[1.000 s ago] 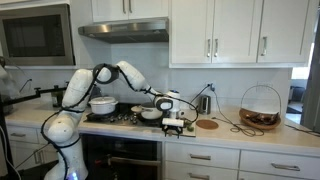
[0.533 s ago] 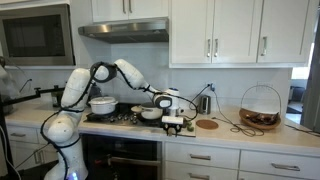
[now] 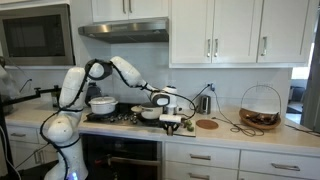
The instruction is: Remove the lid from the pot and use the spatula to stir the contents inside.
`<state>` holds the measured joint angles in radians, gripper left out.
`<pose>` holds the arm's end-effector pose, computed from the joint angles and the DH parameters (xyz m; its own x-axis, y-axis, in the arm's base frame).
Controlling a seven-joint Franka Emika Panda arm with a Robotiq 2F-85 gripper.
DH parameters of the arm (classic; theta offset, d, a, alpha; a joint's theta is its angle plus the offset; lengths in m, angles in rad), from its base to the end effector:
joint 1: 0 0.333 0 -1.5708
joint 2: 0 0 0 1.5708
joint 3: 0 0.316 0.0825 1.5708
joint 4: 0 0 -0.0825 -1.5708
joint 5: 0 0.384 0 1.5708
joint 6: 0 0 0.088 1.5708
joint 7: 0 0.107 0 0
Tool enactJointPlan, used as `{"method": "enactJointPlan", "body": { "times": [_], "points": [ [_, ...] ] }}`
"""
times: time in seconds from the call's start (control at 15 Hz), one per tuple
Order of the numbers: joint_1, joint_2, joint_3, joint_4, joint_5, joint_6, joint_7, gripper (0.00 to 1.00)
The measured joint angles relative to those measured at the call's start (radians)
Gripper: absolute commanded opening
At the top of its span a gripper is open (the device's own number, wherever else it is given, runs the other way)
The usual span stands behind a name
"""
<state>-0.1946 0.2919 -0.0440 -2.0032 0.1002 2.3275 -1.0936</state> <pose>0.5872 -0.1401 0.3153 0.7026 0.7082 0.0696 0.7100 -0.7042 -0.0011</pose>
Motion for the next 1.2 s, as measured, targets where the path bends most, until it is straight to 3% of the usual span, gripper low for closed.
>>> {"method": "enactJointPlan", "body": {
  "times": [0.73,1.2],
  "points": [
    [0.000,-0.054,-0.003,-0.035,0.005,-0.062,0.000,0.07],
    [-0.007,-0.155,-0.018,-0.036,0.010,-0.138,-0.002,0.07]
  ]
}}
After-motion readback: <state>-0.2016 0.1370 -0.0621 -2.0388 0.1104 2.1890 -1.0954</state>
